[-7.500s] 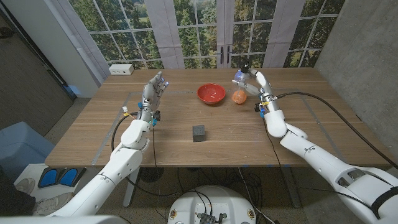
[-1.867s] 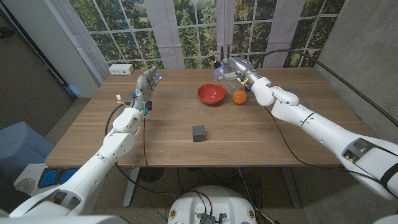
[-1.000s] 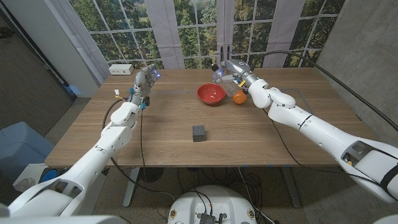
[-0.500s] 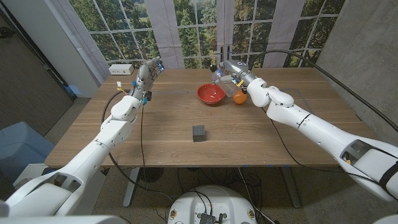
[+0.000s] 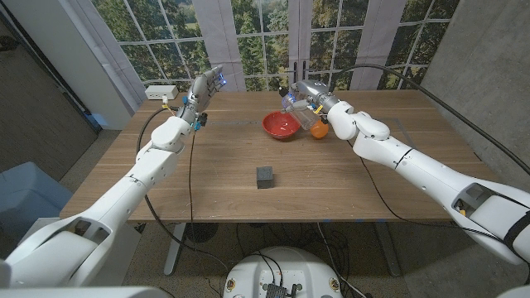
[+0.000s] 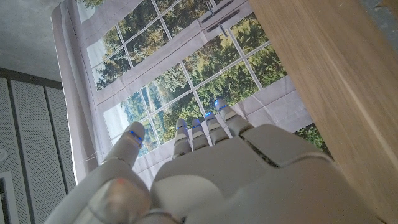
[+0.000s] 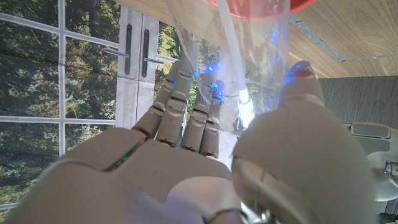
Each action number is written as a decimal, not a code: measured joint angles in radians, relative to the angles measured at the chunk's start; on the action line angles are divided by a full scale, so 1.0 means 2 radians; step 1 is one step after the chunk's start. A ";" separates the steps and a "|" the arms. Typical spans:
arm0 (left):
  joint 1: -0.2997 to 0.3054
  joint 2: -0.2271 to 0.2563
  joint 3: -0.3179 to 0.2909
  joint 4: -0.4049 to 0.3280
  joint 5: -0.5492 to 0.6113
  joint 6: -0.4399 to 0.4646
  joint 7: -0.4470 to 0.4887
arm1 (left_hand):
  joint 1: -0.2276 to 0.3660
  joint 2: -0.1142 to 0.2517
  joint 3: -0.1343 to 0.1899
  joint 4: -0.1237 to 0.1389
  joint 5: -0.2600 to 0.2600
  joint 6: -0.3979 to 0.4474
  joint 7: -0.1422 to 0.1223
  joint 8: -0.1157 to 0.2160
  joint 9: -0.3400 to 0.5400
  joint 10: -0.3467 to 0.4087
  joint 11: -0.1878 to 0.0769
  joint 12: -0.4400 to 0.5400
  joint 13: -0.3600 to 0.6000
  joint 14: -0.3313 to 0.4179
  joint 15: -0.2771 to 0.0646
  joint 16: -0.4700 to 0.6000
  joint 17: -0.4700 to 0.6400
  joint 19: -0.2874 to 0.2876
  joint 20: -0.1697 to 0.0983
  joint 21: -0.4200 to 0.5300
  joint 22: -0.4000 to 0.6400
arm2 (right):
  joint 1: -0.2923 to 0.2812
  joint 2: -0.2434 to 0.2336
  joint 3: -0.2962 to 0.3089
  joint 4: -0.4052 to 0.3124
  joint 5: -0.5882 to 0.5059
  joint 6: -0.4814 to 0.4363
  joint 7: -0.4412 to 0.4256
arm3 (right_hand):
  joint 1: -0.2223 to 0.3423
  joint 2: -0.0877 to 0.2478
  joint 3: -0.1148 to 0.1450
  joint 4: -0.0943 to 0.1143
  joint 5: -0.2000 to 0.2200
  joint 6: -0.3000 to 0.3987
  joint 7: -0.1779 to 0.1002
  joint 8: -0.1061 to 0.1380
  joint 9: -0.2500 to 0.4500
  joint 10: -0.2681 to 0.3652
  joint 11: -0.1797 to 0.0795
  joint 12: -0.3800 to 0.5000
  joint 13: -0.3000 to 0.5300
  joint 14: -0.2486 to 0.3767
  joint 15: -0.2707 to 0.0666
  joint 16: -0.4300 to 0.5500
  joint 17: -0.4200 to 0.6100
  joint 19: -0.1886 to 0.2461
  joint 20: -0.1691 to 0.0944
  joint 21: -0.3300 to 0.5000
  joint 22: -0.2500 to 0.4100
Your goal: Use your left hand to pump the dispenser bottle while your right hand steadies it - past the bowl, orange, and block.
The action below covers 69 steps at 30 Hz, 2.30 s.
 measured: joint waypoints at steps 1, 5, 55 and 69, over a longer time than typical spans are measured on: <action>-0.003 0.000 0.002 0.000 0.005 0.000 0.000 | 0.000 0.000 0.000 0.000 0.000 0.000 0.000 0.000 0.000 0.000 0.000 -0.002 0.000 0.000 0.000 0.000 0.000 0.000 0.000 0.000 0.000 | 0.001 0.000 -0.001 0.001 0.000 0.000 0.000 | 0.000 0.000 0.000 0.000 0.000 0.000 0.000 0.000 0.000 0.000 0.000 0.000 0.000 0.000 0.000 0.000 0.000 0.000 0.000 0.000 0.000; -0.015 0.001 0.008 0.004 0.022 -0.001 0.000 | 0.000 0.000 0.000 -0.001 0.000 0.000 0.000 0.000 0.000 0.000 0.000 -0.002 0.000 -0.003 -0.001 0.000 0.000 -0.003 0.003 -0.004 0.000 | 0.003 0.001 -0.003 0.005 -0.001 0.000 0.002 | 0.000 0.000 0.000 0.000 0.000 0.000 0.000 0.000 0.000 0.000 0.000 -0.002 0.000 0.000 0.000 -0.002 0.001 0.000 0.000 0.000 -0.002; -0.172 -0.051 0.097 0.108 0.159 -0.026 -0.014 | -0.004 0.005 -0.007 0.002 0.000 -0.002 -0.029 -0.004 0.000 -0.036 -0.025 -0.008 -0.001 -0.064 0.001 -0.006 0.005 -0.067 0.006 -0.012 0.000 | 0.012 0.000 -0.012 0.017 -0.002 0.011 0.009 | 0.001 -0.001 -0.002 0.002 0.002 0.004 -0.004 -0.004 0.003 0.006 -0.001 -0.006 0.004 0.006 -0.005 -0.011 0.011 -0.006 0.001 0.017 -0.007; -0.190 -0.071 0.113 0.136 0.177 -0.048 -0.018 | -0.009 0.003 -0.012 0.007 0.000 -0.026 -0.033 -0.004 -0.001 -0.056 -0.028 -0.008 -0.001 -0.093 0.000 -0.006 0.003 -0.092 0.006 -0.012 0.000 | 0.013 0.003 -0.013 0.016 -0.006 0.005 0.017 | 0.001 -0.001 -0.004 0.004 0.002 0.004 -0.004 -0.006 0.002 0.006 -0.001 -0.009 0.008 0.007 -0.004 -0.013 0.015 -0.008 0.003 0.021 -0.007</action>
